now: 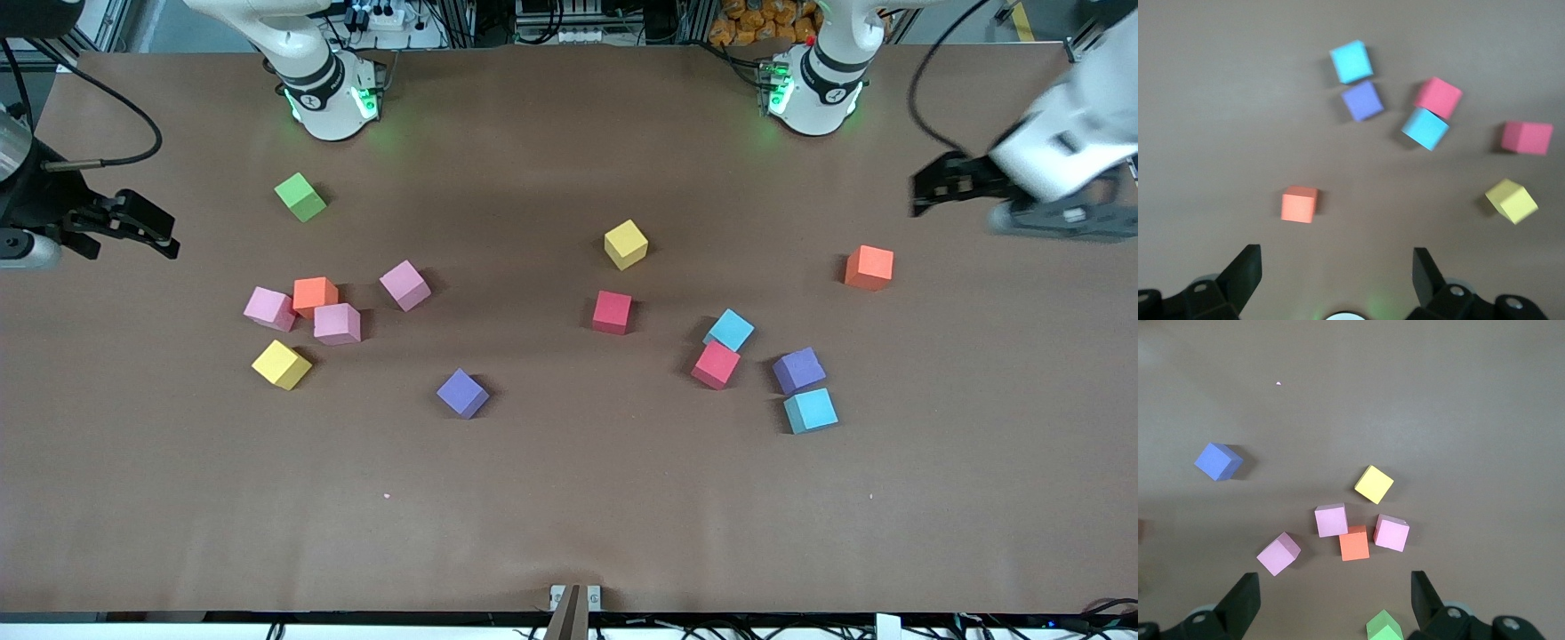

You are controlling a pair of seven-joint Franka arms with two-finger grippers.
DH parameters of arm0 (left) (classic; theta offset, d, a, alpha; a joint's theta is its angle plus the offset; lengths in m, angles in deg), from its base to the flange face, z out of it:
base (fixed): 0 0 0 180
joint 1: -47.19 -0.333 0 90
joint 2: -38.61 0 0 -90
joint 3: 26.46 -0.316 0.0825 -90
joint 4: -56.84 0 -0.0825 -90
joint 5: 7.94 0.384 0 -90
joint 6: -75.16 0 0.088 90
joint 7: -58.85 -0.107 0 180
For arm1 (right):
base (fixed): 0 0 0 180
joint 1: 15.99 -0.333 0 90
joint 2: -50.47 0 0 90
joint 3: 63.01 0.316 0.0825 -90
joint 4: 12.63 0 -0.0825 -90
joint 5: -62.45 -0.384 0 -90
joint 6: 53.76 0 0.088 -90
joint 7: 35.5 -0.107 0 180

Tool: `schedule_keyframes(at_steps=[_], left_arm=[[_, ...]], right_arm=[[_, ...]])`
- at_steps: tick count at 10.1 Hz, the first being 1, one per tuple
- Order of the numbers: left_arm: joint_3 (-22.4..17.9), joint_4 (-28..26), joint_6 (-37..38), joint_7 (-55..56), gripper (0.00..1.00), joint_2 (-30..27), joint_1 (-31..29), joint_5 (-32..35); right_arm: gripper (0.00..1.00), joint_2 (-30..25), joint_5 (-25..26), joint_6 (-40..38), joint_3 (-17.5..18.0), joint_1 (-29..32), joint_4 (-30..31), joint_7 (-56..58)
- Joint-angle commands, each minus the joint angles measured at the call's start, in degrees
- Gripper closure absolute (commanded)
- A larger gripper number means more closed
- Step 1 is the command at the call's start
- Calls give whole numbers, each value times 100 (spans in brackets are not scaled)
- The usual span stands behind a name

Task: Form number 2 with 11 blocks

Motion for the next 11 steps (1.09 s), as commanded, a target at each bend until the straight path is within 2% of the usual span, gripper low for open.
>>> schedule_keyframes(at_steps=[1, 3, 5, 9, 11], left_arm=[[312, -20, -374, 339, 0, 525, 408, -69], [626, -159, -629, 674, 0, 939, 762, -69], [1328, -912, -1521, 701, 0, 976, 762, 45], [2279, -2161, -2614, 798, 0, 993, 745, 132], [2526, -2628, -3351, 790, 0, 1151, 780, 509]], right_arm=[[0, 127, -49, -29, -3, -9, -114, -13], [0, 127, -41, -29, -3, 8, -115, -4], [0, 127, -14, -38, -3, 26, -149, 5], [0, 127, 12, -29, -47, 201, -518, -4], [0, 127, 29, -29, -47, 281, -554, 5]])
